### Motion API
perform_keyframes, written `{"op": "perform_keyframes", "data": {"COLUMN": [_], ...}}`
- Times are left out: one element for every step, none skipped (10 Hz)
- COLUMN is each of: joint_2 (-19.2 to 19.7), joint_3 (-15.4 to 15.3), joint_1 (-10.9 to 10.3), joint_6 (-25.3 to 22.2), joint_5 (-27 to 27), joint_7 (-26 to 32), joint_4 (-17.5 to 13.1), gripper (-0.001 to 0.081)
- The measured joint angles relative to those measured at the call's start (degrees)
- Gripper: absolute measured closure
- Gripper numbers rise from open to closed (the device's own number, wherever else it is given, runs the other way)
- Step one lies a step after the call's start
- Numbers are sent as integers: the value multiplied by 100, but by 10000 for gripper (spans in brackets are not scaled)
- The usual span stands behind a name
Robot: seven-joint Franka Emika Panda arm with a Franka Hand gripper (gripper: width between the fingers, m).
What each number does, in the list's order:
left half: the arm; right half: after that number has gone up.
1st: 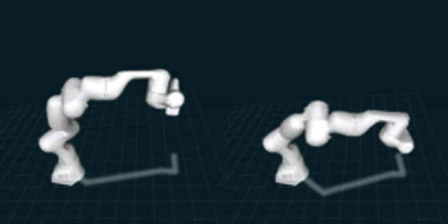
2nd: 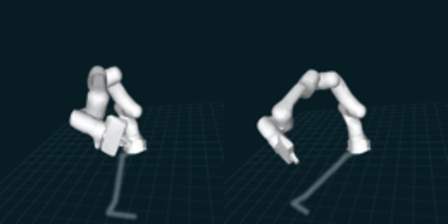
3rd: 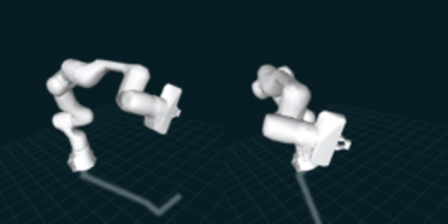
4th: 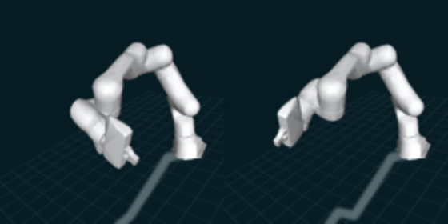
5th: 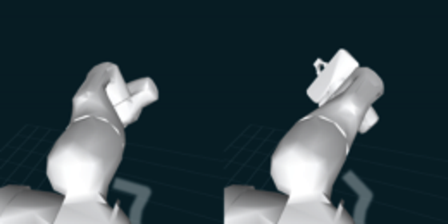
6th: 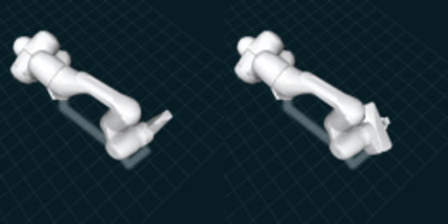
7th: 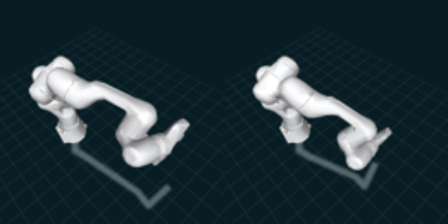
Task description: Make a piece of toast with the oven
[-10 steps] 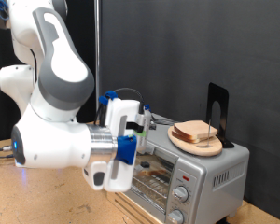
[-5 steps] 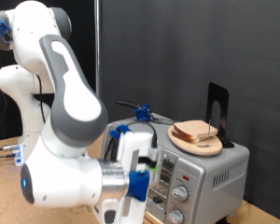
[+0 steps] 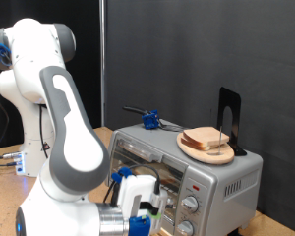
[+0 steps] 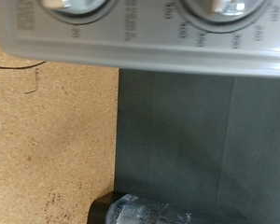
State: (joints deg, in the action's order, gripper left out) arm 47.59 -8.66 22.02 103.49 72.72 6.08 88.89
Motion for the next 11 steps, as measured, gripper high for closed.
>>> {"op": "perform_keyframes", "data": {"joint_2": [127, 234, 321, 398, 451, 503, 543, 564, 588, 619, 638], "joint_3": [-1, -7, -20, -29, -31, -33, -36, -52, -92, -134, -174], "joint_1": [-2, -4, -7, -16, -29, -37, -44, -51, -57, -75, -105], "joint_6": [-12, -37, -56, -65, -69, -71, -71, -71, -71, -71, -70], "joint_5": [-23, -57, -85, -115, -141, -164, -166, -166, -165, -164, -158], "joint_7": [20, 38, 75, 99, 118, 151, 219, 273, 314, 351, 372], "joint_4": [-105, -203, -281, -338, -381, -413, -419, -422, -433, -456, -474], "gripper": [-3, -3, -3, -3, -3, -3, -3, -3, -3, -3, -3]}}
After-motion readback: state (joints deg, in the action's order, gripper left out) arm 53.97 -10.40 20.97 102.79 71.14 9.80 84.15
